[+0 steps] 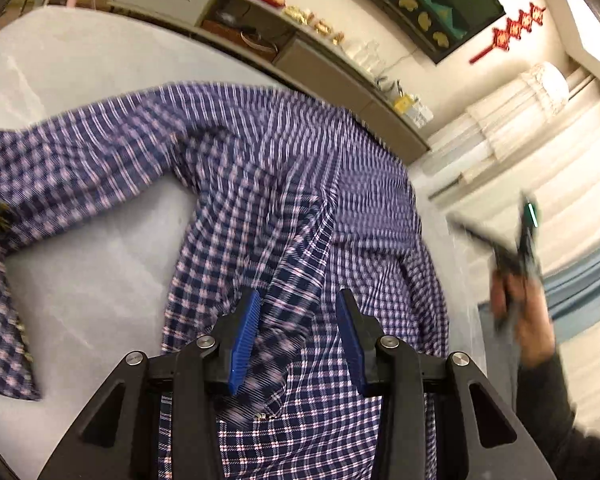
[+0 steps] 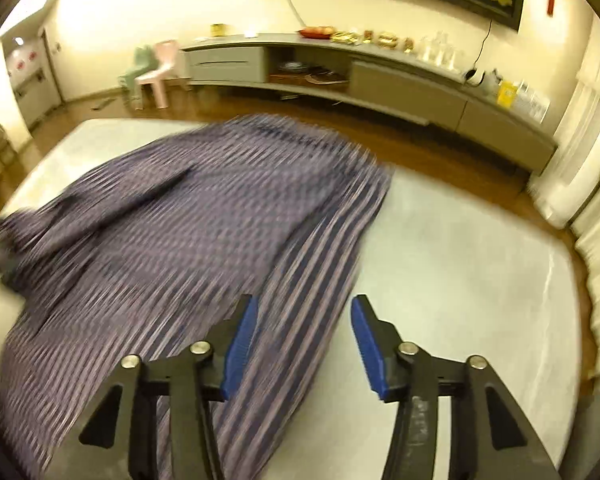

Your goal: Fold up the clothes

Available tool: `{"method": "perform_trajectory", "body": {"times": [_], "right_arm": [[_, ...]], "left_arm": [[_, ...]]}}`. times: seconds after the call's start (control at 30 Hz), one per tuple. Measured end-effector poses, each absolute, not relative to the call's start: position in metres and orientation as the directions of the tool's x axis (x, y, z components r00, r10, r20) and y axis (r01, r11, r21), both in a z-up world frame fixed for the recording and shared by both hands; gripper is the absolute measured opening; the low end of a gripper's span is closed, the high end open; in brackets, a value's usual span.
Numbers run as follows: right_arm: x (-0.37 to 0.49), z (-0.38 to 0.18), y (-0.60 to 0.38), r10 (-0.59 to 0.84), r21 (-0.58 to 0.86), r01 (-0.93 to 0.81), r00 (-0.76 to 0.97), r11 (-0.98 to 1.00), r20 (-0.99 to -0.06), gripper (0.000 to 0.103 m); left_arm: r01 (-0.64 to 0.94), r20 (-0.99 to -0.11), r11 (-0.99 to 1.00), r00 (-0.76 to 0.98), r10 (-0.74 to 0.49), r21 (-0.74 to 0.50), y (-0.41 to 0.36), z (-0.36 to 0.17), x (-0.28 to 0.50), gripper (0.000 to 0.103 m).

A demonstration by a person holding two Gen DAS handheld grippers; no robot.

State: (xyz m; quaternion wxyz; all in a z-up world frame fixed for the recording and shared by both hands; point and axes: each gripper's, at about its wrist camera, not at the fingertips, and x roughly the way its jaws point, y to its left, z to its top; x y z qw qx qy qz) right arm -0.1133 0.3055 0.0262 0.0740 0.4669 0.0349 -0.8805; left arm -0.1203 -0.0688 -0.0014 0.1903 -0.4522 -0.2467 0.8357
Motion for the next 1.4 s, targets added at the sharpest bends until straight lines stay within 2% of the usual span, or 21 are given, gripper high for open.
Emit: {"method": "perform_trajectory", "body": {"times": [0.07, 0.2, 0.3, 0.43, 0.57, 0.67, 0.7, 0.73, 0.77, 0.87, 1.0, 1.07, 1.17, 1.27, 1.4], "right_arm": [[-0.068, 0.009, 0.292, -0.143, 0.059, 0.173, -0.524, -0.983, -0.84, 0.055], [-0.019, -0.022, 0.292, -0.113, 0.045, 0.155, -0.465, -0.987, -0.878, 0.055], [-0.017, -0.017, 0.3, -0.055, 0.011, 0.094, -0.48, -0.995, -0.876, 0.055], [-0.012, -0.002, 0.314, -0.129, 0.117, 0.056, -0.538, -0.992, -0.833, 0.055], [-0.014, -0.018, 0.318, -0.147, 0.159, 0.017, -0.491, -0.987, -0.859, 0.055], [-0.008, -0.018, 0.31, -0.187, 0.181, 0.059, -0.476, -0.982, -0.859, 0.055], [-0.006, -0.017, 0.306, -0.195, 0.182, 0.074, -0.474, -0.981, -0.859, 0.055], [-0.003, -0.017, 0.3, -0.203, 0.182, 0.09, -0.474, -0.979, -0.857, 0.055], [-0.003, -0.016, 0.295, -0.21, 0.183, 0.103, -0.477, -0.978, -0.854, 0.055], [-0.001, -0.013, 0.287, -0.225, 0.192, 0.118, -0.498, -0.974, -0.837, 0.055], [-0.004, -0.012, 0.3, -0.269, 0.269, 0.074, -0.507, -0.96, -0.819, 0.055], [-0.005, -0.019, 0.31, -0.334, 0.361, 0.042, -0.489, -0.932, -0.806, 0.055], [-0.005, -0.031, 0.314, -0.478, 0.521, 0.03, -0.446, -0.853, -0.756, 0.055], [0.0, -0.038, 0.308, -0.523, 0.565, 0.032, -0.423, -0.825, -0.74, 0.057], [0.009, -0.041, 0.302, -0.574, 0.615, 0.036, -0.403, -0.788, -0.712, 0.062]], "left_arm": [[-0.088, -0.655, -0.861, -0.611, 0.444, -0.502, -0.072, 0.019, -0.112, 0.042], [-0.075, -0.585, -0.943, -0.768, 0.261, -0.323, -0.077, 0.058, -0.094, 0.058], [-0.1, -0.557, -0.953, -0.792, 0.25, -0.286, -0.074, 0.073, -0.094, 0.06], [-0.194, -0.624, -0.924, -0.69, 0.367, -0.329, -0.06, 0.066, -0.113, 0.062], [-0.173, -0.713, -0.948, -0.627, 0.314, -0.266, -0.047, 0.03, -0.118, 0.062], [-0.139, -0.762, -0.976, -0.61, 0.216, -0.166, -0.041, 0.0, -0.123, 0.062], [-0.13, -0.768, -0.983, -0.613, 0.184, -0.131, -0.039, -0.007, -0.126, 0.055], [-0.129, -0.768, -0.986, -0.619, 0.164, -0.106, -0.039, -0.01, -0.127, 0.02], [-0.128, -0.769, -0.988, -0.621, 0.151, -0.091, -0.04, -0.01, -0.129, 0.003], [-0.177, -0.727, -0.977, -0.654, 0.208, -0.119, -0.033, 0.022, -0.125, 0.003], [-0.41, -0.661, -0.882, -0.598, 0.452, -0.233, 0.037, 0.102, -0.085, 0.003], [-0.523, -0.679, -0.813, -0.501, 0.536, -0.256, 0.086, 0.117, -0.054, 0.003], [-0.58, -0.759, -0.781, -0.393, 0.519, -0.234, 0.141, 0.099, -0.025, 0.008], [-0.571, -0.825, -0.774, -0.273, 0.494, -0.274, 0.162, 0.065, -0.022, 0.023], [-0.593, -0.836, -0.749, -0.22, 0.502, -0.294, 0.161, 0.06, -0.011, 0.043]]}}
